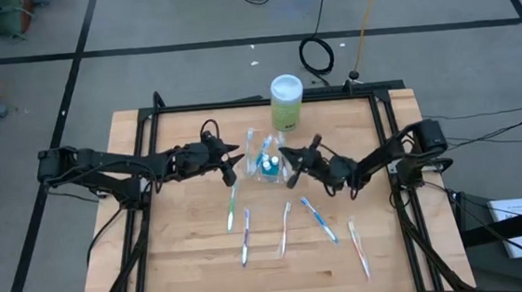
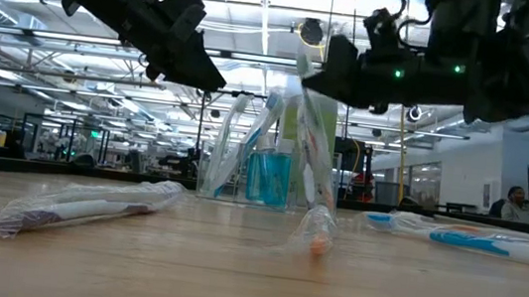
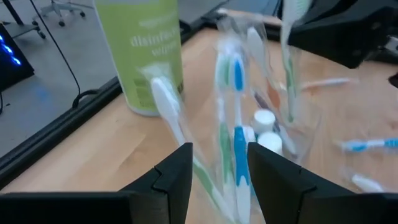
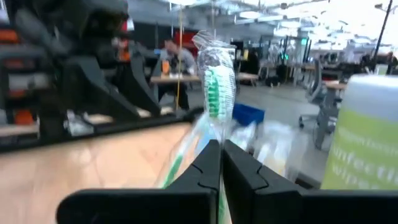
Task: Pick & Place toothbrushing station
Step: Put the green toothbrush into the transparent organizer, then put the purple toothbrush into the transparent organizer
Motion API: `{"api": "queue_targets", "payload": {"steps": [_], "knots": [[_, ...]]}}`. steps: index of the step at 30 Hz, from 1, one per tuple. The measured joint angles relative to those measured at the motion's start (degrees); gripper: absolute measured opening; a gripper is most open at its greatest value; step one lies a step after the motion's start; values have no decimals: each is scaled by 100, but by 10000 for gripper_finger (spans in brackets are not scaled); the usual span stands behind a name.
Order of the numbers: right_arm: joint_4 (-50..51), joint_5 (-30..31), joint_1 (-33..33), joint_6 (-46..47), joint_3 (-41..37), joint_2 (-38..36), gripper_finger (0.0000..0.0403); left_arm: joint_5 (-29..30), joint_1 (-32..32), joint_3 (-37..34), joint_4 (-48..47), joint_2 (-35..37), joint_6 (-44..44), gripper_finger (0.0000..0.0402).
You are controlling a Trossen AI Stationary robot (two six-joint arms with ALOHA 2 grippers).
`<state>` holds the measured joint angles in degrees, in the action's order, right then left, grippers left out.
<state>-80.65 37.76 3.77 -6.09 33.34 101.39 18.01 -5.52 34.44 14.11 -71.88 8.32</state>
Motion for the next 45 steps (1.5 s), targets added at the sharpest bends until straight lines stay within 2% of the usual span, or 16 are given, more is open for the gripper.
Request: {"api": "queue_targets", "payload": {"steps": [8, 13, 15, 19, 25, 28, 30, 34, 37, 41, 45], "knots": [[997, 287, 262, 251, 2, -3, 5, -14, 136, 0, -234, 0, 94, 157], [1533, 1527, 433, 765, 2, -3, 7, -14, 224, 0, -235, 0, 285, 157], [1551, 1760, 514, 790, 2, -3, 9, -14, 263, 0, -237, 0, 291, 157], [1556, 1769, 618, 648, 2, -3, 23, -14, 327, 0, -236, 0, 434, 157], [1860, 1878, 637, 1014, 2, 1, 67, -30, 381, 0, -236, 0, 397, 157], [1981, 2177, 698, 925, 0, -1, 91, -415, 378, 0, -227, 0, 498, 157], [1986, 2360, 753, 641, 0, -28, 106, -880, 387, 0, -221, 0, 634, 157], [1992, 2373, 865, 43, -2, -317, 133, -1986, 549, 0, -409, -66, 1239, 157], [1986, 2378, 954, -235, -2, -696, 146, -2486, 862, 0, -474, -174, 1763, 157], [2135, 2373, 1060, -349, -2, -1254, 152, -2562, 1483, 2, -522, -469, 2423, 157], [2398, 2367, 1143, -360, -2, -1725, 153, -2113, 2069, 161, -908, -763, 3170, 156]]}}
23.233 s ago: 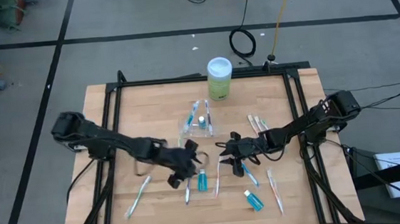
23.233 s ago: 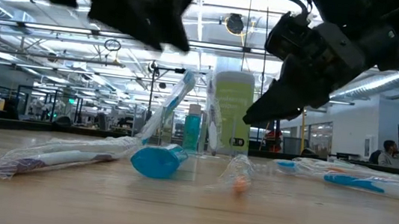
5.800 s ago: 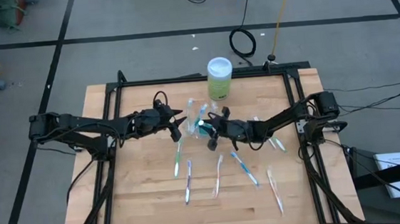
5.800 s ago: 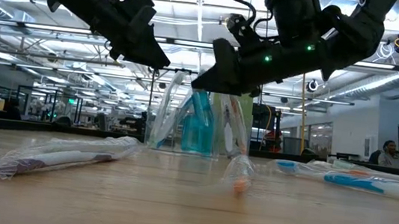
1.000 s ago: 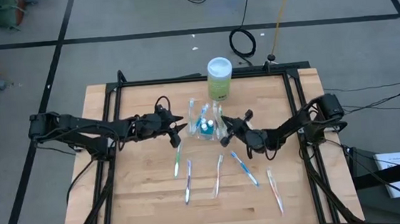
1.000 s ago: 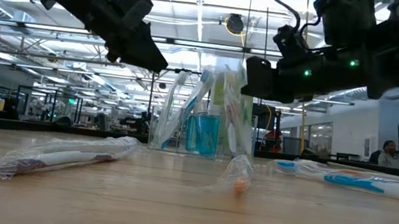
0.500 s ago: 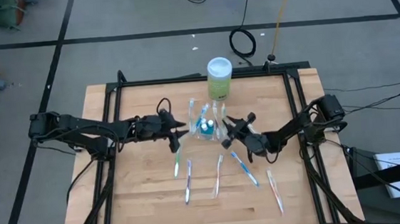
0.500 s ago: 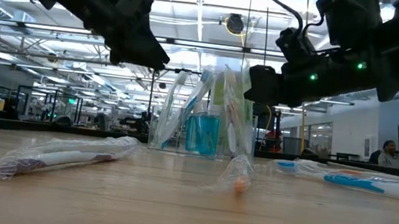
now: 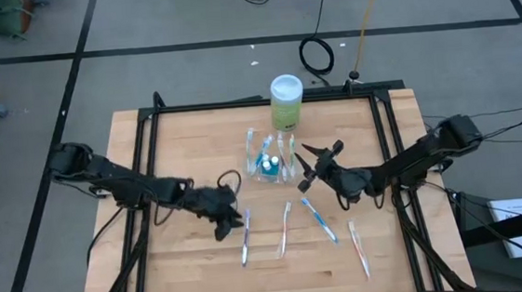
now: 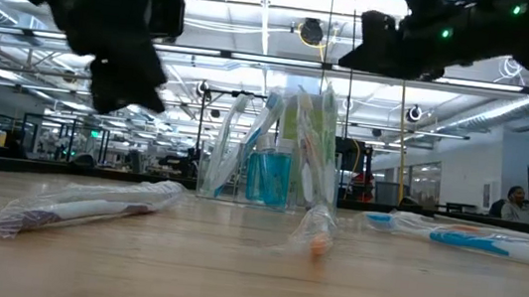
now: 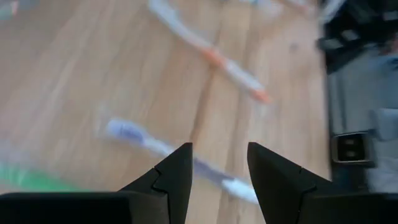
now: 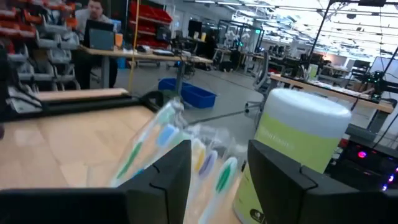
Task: Pick & Place toothbrushing station
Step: Put the purple toothbrush into the transparent organizer
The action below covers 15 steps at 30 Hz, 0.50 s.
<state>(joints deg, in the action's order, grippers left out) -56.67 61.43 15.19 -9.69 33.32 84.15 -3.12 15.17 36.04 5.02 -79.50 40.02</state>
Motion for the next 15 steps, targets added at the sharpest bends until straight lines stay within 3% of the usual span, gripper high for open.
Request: {"api": "queue_targets", "payload": {"steps": [6, 15], "knots": [[224, -15, 121, 100, 0, -321, 147, 935, 465, 588, -1075, -683, 988, 157], [482, -20, 291, 429, 0, -322, 148, 1072, 441, 1308, -1109, -2133, 1278, 156]]}}
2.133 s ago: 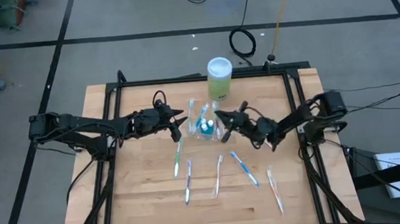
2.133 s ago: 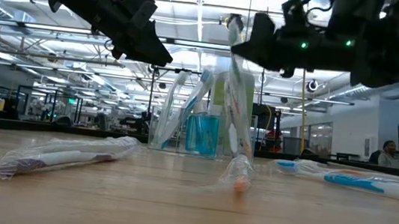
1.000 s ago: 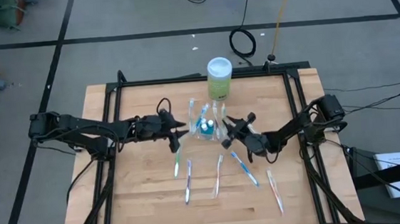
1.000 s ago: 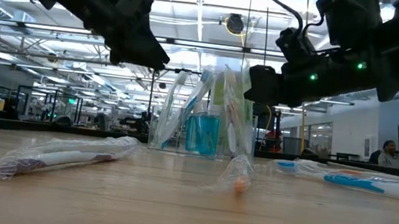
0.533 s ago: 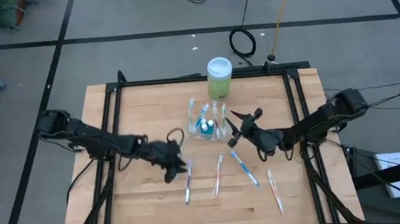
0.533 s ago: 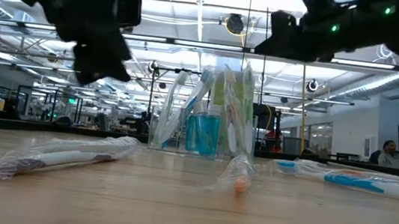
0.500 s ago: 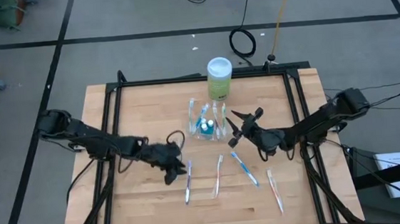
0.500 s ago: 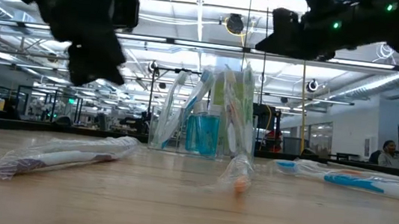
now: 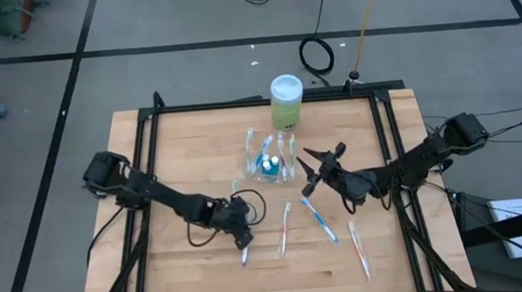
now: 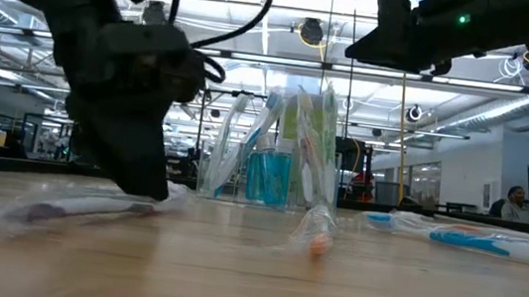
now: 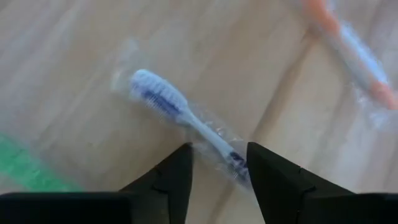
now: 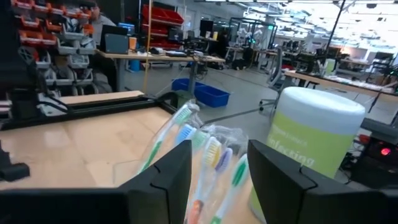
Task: Pick & Place toothbrushing station
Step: Put the purple toothbrush into the transparent organizer
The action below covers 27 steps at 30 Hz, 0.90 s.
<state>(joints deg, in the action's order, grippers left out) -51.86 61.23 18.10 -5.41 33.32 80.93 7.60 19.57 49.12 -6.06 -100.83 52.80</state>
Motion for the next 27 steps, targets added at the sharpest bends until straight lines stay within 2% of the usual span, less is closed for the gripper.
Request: {"api": "queue_targets", "payload": {"steps": [4, 6, 13, 16, 21, 27], "knots": [[29, 0, 90, 28, 0, -2, 144, 15, -50, 144, 24, -242, -106, 154], [94, 0, 125, 26, 0, -2, 142, 14, -66, 144, 3, -245, -57, 140], [103, -4, 195, 26, 0, -1, 141, 61, -105, 107, -58, -6, -173, 24], [103, -2, 193, 24, 0, 0, 141, 165, -165, 103, 10, 411, -437, 9], [112, -2, 191, 7, 0, -1, 141, 1063, -300, 112, 12, 1402, -1200, 3], [111, -2, 191, -4, 0, -2, 141, 2927, -579, 112, 476, 2455, -2369, 9]]}}
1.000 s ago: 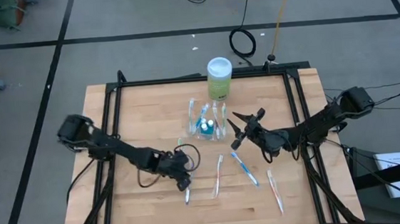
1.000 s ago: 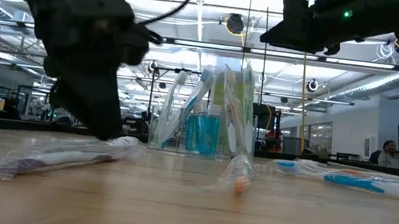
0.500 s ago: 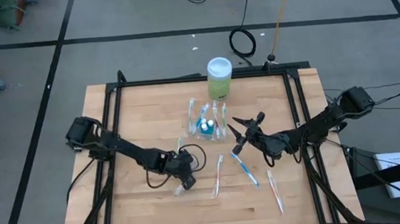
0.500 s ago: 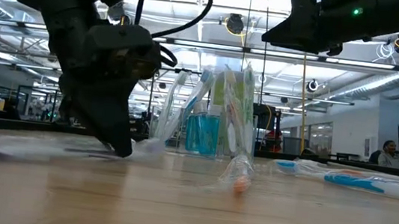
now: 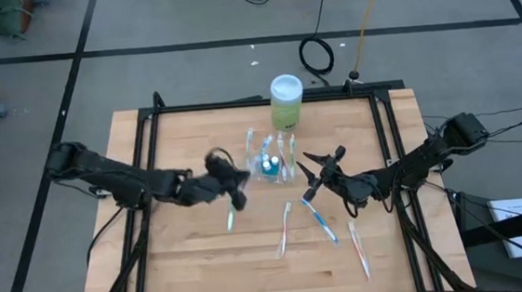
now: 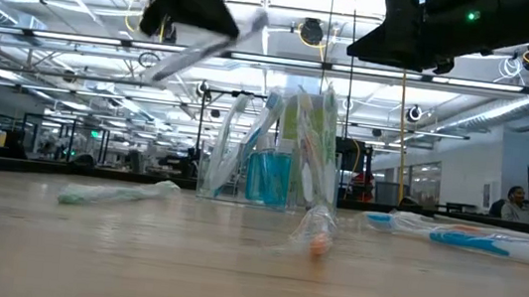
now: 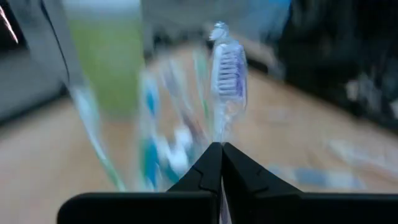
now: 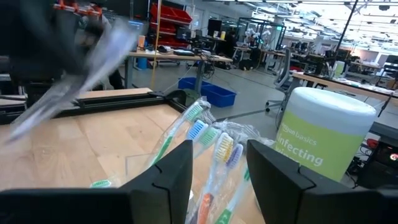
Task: Pick & Place toothbrushing station
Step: Put the purple toothbrush into the transparent organizer
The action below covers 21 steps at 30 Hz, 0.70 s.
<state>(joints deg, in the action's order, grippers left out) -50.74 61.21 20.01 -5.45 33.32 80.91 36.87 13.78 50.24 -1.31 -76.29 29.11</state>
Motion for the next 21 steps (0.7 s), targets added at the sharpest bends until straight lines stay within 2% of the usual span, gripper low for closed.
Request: {"api": "queue_targets", "payload": {"steps": [4, 8, 14, 21], "knots": [[-2, 0, -2, -21, 0, 1, 141, -41, -348, 0, 1132, 180, -1276, 3], [-25, 0, -4, -159, 0, 0, 141, -231, -677, -20, 2301, -126, -2260, 8], [-39, 2, -4, -323, 0, 1, 141, -182, -1155, -271, 3584, -1045, -2451, 6], [3, 0, -4, -281, 0, 0, 141, 667, -1382, -602, 5012, -2111, -2457, 4]]}}
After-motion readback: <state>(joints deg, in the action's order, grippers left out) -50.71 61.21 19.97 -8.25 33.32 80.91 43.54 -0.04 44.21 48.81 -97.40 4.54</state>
